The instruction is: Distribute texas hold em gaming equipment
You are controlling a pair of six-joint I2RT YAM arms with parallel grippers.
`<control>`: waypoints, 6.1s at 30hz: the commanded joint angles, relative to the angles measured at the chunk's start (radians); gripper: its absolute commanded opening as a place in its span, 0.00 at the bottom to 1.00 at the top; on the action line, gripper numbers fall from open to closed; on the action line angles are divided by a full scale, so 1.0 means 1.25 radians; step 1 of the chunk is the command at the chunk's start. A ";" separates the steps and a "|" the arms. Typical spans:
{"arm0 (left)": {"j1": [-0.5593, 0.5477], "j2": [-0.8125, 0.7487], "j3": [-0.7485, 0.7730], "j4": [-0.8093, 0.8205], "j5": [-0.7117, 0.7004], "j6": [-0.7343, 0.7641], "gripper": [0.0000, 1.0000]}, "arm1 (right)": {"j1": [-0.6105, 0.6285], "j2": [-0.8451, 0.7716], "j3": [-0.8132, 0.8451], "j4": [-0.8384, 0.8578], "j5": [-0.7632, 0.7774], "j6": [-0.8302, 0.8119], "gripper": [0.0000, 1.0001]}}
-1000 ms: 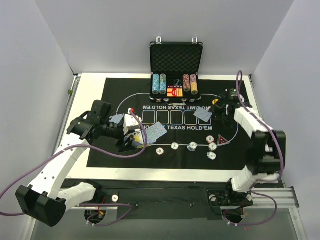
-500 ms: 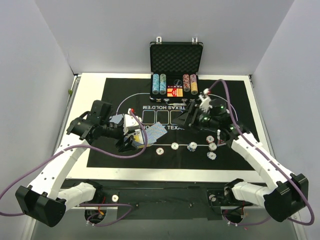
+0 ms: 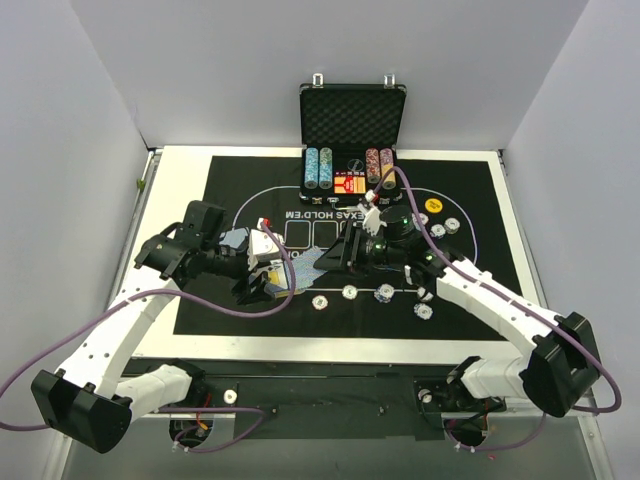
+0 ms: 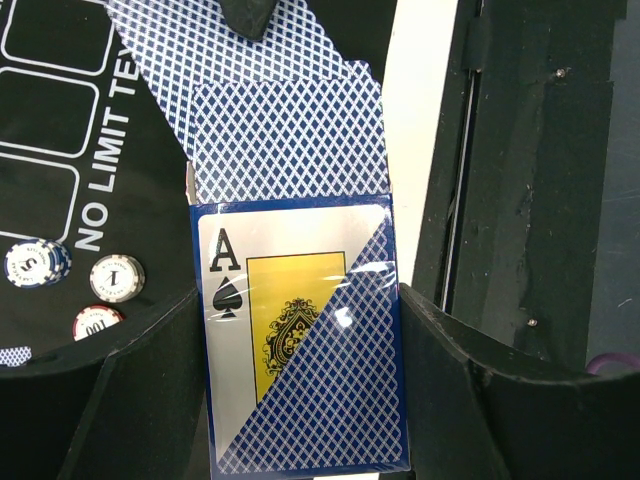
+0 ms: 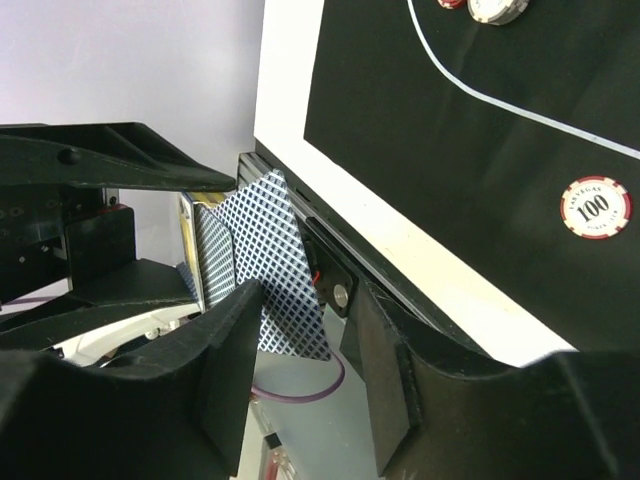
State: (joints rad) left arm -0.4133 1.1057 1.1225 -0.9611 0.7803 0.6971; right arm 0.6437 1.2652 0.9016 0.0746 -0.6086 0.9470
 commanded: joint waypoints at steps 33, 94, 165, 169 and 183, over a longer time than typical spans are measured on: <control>-0.006 -0.011 0.008 0.004 0.021 0.018 0.03 | -0.288 -0.214 -0.165 0.018 0.041 0.070 0.00; -0.013 -0.018 0.011 0.013 0.034 -0.001 0.03 | -0.531 -0.281 -0.228 -0.290 0.334 -0.092 0.37; -0.015 -0.029 0.022 0.025 0.035 -0.025 0.03 | 0.121 -0.041 0.105 -0.093 0.201 -0.094 0.49; -0.017 -0.023 0.025 0.028 0.036 -0.025 0.03 | 0.160 0.014 0.139 -0.137 0.207 -0.127 0.50; -0.017 -0.027 0.031 0.035 0.040 -0.035 0.02 | 0.153 0.032 0.108 -0.104 0.190 -0.113 0.24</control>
State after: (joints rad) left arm -0.4305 1.0962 1.1080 -0.9756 0.7654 0.6640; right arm 0.8536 1.3342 1.0523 -0.0605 -0.3740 0.8116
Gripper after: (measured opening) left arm 0.751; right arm 0.276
